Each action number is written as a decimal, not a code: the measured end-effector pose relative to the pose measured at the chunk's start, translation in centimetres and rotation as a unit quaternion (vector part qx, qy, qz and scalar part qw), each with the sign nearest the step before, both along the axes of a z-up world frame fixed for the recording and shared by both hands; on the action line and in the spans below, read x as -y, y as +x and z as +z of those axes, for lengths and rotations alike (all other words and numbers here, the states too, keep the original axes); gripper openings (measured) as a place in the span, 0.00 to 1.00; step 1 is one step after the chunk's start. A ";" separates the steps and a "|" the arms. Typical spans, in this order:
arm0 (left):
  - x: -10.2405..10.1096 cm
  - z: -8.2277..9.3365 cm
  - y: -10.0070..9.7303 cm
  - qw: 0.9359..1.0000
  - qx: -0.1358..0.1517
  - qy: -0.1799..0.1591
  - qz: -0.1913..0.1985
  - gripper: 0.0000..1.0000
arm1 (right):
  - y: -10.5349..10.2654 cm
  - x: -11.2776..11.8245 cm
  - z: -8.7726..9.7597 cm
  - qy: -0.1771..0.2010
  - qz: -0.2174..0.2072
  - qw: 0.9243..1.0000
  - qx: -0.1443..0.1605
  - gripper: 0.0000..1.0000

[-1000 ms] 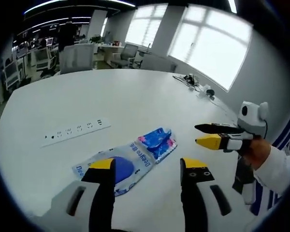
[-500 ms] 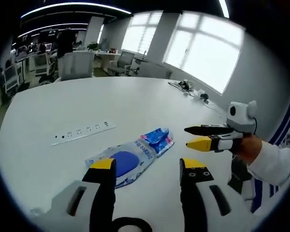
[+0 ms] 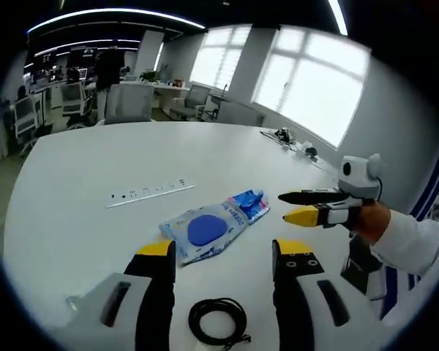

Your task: Arrange the tabletop items into an orderly group along one side of the table until the central work area is clear of visible clutter.

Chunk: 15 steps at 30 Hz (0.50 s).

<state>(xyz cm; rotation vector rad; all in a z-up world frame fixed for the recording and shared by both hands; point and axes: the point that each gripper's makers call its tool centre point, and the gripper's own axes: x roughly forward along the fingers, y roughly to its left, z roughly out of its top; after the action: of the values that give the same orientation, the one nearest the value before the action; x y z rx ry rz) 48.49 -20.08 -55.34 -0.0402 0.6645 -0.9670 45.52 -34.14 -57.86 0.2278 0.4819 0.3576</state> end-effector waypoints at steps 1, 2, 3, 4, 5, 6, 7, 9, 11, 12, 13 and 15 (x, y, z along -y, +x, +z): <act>-0.6 0.1 -0.2 1.000 0.001 0.001 0.000 0.53 | 0.0 -0.4 0.1 0.001 0.002 1.000 0.001 0.57; -1.1 0.1 -0.3 1.000 0.002 0.001 0.001 0.53 | 0.0 -1.1 0.3 0.002 0.005 1.000 0.001 0.57; -1.9 0.2 -0.3 1.000 0.003 0.001 0.004 0.53 | 0.0 -1.5 0.4 0.001 0.007 1.000 0.001 0.57; -2.4 0.3 -0.3 1.000 0.004 0.001 0.007 0.53 | 0.0 -2.0 0.5 0.001 0.010 1.000 0.002 0.57; -3.1 0.4 -0.4 1.000 0.004 -0.001 0.010 0.53 | 0.0 -2.4 0.6 0.001 0.011 1.000 0.003 0.57; -3.6 0.5 -0.5 1.000 0.004 -0.001 0.013 0.53 | 0.1 -3.0 0.7 0.001 0.014 1.000 0.004 0.57; -4.1 0.5 -0.5 1.000 0.005 -0.001 0.016 0.53 | 0.1 -3.4 0.8 0.001 0.017 1.000 0.005 0.57; -5.1 0.5 -0.7 1.000 0.005 -0.001 0.019 0.53 | 0.3 -4.4 1.0 0.002 0.022 1.000 0.006 0.57; -6.3 0.4 -0.8 1.000 0.003 -0.002 0.024 0.53 | 0.4 -5.4 1.2 0.003 0.028 1.000 0.007 0.57; -7.1 0.5 -0.8 1.000 0.004 -0.003 0.029 0.53 | 0.5 -5.8 1.3 0.004 0.030 1.000 0.007 0.57; -7.5 0.5 -0.9 1.000 0.003 -0.004 0.031 0.53 | 0.5 -6.4 1.3 0.005 0.035 0.999 0.007 0.56; -8.8 0.5 -1.0 0.999 0.003 -0.004 0.037 0.53 | 0.7 -7.4 1.3 0.005 0.043 0.999 0.006 0.56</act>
<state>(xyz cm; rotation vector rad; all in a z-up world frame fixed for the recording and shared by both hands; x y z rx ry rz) 47.45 -11.31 -54.86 -0.0687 0.6489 -0.8979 46.23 -26.73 -56.55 0.2157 0.4795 0.4459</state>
